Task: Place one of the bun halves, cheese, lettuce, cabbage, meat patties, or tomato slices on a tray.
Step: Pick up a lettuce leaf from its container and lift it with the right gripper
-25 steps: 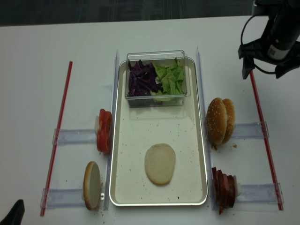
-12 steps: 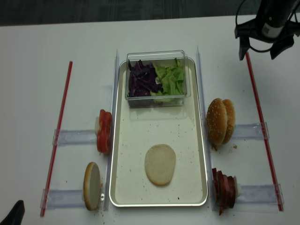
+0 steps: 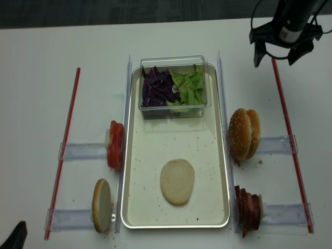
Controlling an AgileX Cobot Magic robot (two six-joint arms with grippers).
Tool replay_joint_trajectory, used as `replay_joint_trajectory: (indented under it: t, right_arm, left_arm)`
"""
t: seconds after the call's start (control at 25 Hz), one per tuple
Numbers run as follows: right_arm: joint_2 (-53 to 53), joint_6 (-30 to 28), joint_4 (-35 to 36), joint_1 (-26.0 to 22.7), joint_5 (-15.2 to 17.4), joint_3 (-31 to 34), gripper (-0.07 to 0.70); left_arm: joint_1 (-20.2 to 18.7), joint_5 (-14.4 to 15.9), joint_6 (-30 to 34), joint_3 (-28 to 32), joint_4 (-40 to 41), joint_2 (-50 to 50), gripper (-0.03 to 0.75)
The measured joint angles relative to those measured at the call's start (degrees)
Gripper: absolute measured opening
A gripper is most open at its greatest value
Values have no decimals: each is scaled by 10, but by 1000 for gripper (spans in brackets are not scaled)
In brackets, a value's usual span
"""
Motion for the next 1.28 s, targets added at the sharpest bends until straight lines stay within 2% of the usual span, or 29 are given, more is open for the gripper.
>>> replay_joint_trajectory:
  t: [0.36,0.76,1.28]
  right_arm:
    - [0,17,1,94,-24,0,678]
    - [0,34,38,189,-56,0,678]
    - [1,44,68,245,-85,0,678]
  left_arm:
    - [0,0,0,0,0,0,564]
    - [0,0,0,0,0,0,564]
    - [0,0,0,0,0,0,564]
